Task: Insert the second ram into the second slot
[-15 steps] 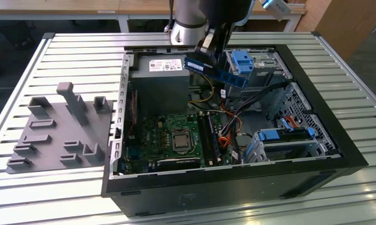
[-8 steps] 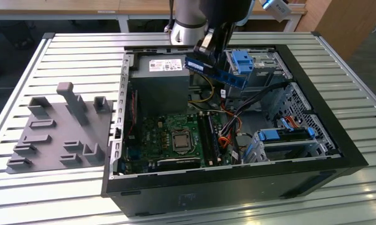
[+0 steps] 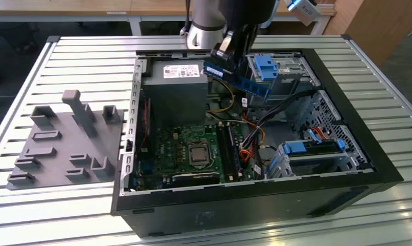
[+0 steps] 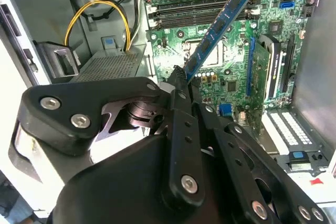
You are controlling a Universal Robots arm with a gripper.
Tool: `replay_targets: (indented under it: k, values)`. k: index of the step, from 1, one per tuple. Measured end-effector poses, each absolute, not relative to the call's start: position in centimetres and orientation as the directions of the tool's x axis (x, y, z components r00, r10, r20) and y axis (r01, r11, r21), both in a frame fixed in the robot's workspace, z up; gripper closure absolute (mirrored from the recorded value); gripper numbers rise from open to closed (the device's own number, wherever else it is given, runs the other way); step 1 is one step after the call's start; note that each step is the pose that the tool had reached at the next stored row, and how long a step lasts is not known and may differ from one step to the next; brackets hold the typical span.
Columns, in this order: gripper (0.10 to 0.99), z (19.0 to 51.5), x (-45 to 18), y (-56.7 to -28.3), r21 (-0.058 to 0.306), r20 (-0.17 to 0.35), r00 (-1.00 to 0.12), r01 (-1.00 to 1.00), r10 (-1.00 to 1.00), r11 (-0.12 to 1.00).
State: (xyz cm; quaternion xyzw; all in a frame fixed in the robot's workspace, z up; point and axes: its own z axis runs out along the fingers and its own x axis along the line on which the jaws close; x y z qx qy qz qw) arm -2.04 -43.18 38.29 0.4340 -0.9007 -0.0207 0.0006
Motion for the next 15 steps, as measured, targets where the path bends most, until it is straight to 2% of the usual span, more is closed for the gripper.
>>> replay_targets:
  k: [15]
  values:
    - [0.949, 38.29, -2.04, -43.18, 0.038, -0.017, -0.693, -0.721, -0.720, 0.692]
